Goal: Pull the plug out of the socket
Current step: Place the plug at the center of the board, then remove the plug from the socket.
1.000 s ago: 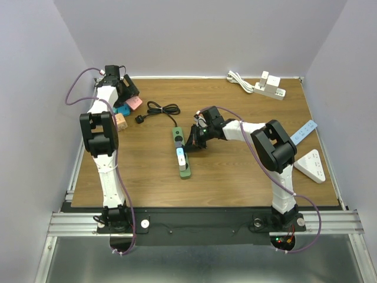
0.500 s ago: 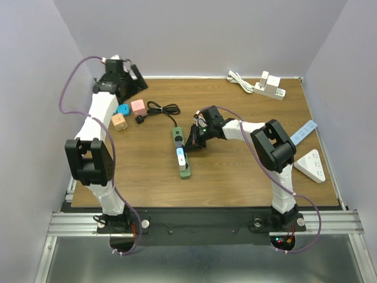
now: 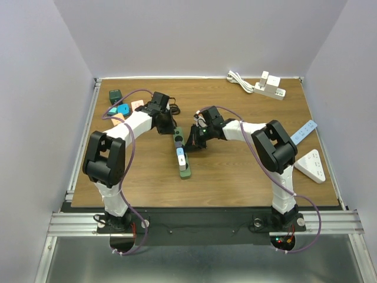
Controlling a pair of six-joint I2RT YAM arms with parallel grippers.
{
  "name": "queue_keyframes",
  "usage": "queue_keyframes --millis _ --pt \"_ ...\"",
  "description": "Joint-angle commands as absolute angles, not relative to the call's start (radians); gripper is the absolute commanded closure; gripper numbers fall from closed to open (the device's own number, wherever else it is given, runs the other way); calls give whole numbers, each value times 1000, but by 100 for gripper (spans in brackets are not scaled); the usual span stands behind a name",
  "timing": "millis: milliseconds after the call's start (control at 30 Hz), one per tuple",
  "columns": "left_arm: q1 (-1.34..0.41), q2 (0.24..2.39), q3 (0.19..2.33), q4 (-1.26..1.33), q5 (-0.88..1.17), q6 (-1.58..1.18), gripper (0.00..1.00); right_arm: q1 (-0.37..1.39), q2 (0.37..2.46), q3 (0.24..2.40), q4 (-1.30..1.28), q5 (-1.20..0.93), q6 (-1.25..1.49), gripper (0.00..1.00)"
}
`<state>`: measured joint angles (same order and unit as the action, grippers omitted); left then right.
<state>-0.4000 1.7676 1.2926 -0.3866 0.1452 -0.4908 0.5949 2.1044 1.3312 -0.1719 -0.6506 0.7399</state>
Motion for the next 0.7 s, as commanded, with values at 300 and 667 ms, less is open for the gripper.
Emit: queue_keyframes --millis 300,667 --pt "-402 1858 1261 -181 236 -448 100 632 2169 1189 -443 -310 611 99" --pt "-407 1783 1175 -183 278 -436 100 630 2025 1249 -537 -223 598 100"
